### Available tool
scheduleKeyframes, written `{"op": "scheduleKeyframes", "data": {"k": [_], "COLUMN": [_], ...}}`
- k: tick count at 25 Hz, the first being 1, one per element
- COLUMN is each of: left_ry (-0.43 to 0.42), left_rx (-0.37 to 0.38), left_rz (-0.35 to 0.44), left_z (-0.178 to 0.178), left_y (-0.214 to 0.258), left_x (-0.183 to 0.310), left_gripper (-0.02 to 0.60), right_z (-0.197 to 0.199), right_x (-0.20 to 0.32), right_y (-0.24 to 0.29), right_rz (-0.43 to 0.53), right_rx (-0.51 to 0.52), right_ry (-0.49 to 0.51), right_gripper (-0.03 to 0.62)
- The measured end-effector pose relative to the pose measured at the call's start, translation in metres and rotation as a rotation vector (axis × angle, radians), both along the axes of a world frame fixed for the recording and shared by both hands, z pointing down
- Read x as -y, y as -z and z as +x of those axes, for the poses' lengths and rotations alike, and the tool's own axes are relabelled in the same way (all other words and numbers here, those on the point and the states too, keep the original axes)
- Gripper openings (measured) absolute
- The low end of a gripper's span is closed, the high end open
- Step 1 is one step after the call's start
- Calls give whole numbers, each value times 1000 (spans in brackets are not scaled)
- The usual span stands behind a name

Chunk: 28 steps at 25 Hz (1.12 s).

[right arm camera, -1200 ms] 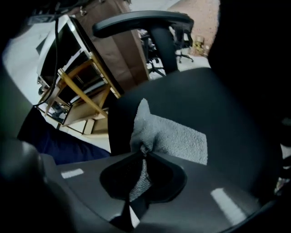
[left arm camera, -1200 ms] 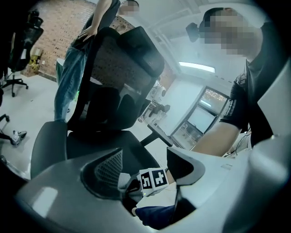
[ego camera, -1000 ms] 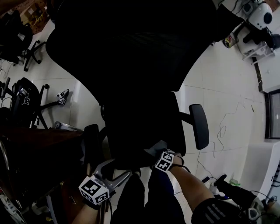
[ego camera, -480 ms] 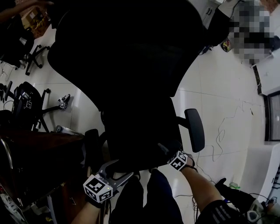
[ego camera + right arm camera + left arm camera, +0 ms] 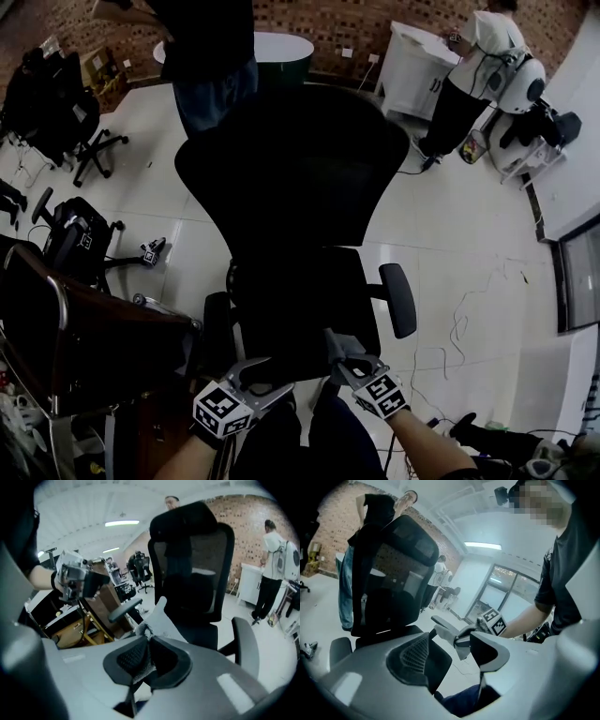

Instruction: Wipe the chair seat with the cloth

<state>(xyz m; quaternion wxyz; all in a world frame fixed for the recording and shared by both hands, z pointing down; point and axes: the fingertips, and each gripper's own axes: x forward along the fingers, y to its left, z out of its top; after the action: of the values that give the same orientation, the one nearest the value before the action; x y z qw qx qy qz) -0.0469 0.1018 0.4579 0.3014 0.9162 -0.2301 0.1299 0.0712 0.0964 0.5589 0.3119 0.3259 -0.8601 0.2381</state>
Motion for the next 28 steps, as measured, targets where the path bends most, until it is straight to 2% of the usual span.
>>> {"op": "scheduleKeyframes", "data": {"k": [5,9,10,13,18,21,24,28], "left_ry": [53,135,163,235,253,260,244,237], "left_rx": [2,22,16,-39,-63,-77,-51,-61], "left_rz": [90,197,214,230,266,336,421,447], "left_z": [4,10,14,32,62,63,59,47], "left_y": [60,102,112,141,182,203,218,233], "left_x": [-37,-77,-88,-128,-194,-232,-265,-284], "left_gripper": [262,188,186,187,214,230,257,258], "right_z": [2,12,16,28,40,47,54,63], "right_x": [-38,-77,-85,-115,-190,-229,-258,-272], "right_y": [116,182,194,229,273,293,322,338], "right_rz": [144,272,295,343,403,453,518,534], "right_rx": [133,218,240,297,335,345,383,409], "right_ry": [24,45,47,63,137,147,128,84], "right_gripper": [28,27,28,26,26,26,26,25]}}
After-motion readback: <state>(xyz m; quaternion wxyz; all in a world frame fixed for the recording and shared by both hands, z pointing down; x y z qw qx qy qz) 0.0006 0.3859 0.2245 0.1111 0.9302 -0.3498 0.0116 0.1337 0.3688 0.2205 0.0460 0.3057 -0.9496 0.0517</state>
